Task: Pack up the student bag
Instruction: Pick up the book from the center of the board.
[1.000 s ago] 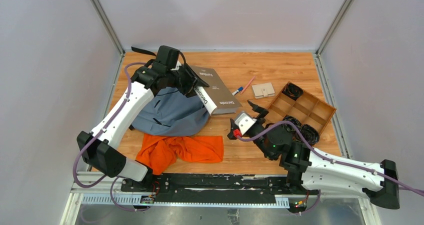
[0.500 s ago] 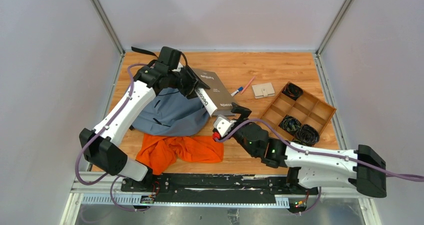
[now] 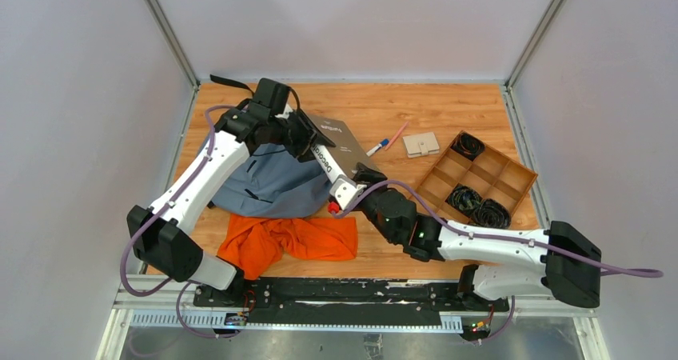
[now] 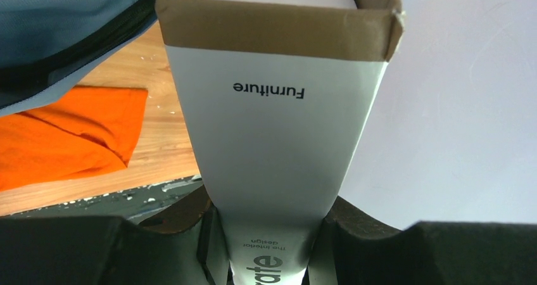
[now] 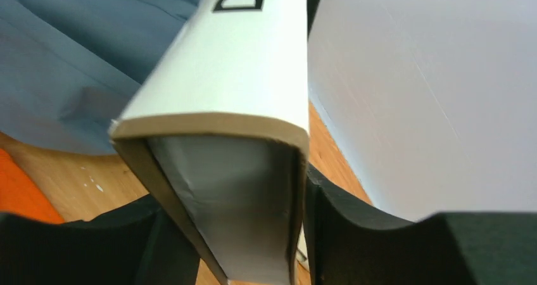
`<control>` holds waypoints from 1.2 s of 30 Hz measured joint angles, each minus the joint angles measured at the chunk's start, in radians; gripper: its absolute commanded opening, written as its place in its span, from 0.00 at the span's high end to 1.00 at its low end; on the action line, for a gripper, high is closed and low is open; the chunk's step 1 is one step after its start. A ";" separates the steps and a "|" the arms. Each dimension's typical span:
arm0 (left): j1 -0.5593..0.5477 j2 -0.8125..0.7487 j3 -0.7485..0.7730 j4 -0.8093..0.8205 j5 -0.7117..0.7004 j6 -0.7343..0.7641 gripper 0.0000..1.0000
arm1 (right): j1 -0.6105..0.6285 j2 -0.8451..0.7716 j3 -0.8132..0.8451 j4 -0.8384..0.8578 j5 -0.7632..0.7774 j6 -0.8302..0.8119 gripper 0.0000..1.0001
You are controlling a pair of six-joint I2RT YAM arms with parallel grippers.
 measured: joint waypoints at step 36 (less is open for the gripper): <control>-0.003 -0.476 0.001 0.127 0.473 1.216 0.00 | -0.390 -0.251 0.541 -1.154 -1.013 0.523 0.91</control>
